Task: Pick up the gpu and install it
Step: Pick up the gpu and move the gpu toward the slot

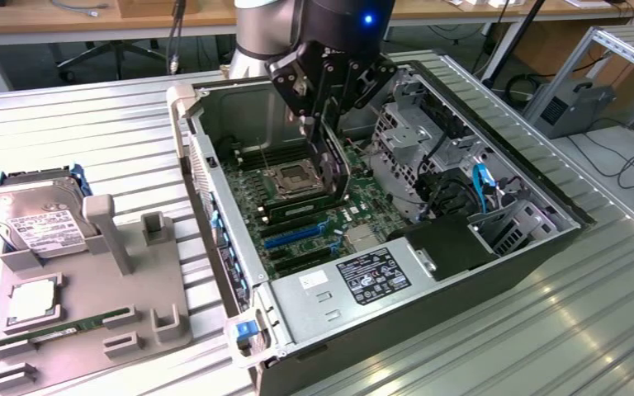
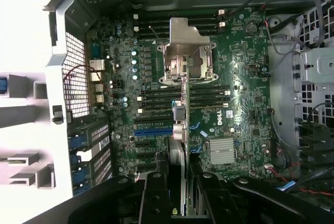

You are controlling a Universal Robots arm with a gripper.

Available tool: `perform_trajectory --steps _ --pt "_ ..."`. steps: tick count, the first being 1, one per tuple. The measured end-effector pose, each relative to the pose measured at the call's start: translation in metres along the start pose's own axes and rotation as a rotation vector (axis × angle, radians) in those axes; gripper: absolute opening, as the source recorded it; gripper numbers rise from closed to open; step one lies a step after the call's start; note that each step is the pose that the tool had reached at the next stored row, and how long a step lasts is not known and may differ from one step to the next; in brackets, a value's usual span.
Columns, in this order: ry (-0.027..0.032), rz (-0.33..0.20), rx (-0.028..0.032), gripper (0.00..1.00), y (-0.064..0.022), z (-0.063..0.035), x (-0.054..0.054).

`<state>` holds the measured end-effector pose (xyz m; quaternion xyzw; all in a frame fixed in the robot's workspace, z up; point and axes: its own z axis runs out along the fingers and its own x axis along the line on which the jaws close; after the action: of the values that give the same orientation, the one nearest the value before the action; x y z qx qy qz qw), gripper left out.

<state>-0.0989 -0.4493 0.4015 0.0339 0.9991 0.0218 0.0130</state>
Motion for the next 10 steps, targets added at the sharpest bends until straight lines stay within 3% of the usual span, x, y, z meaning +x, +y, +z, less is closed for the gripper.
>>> perform_trajectory --steps 10 --pt "0.0000 -0.001 0.0000 0.26 -0.0001 0.0026 0.0000"
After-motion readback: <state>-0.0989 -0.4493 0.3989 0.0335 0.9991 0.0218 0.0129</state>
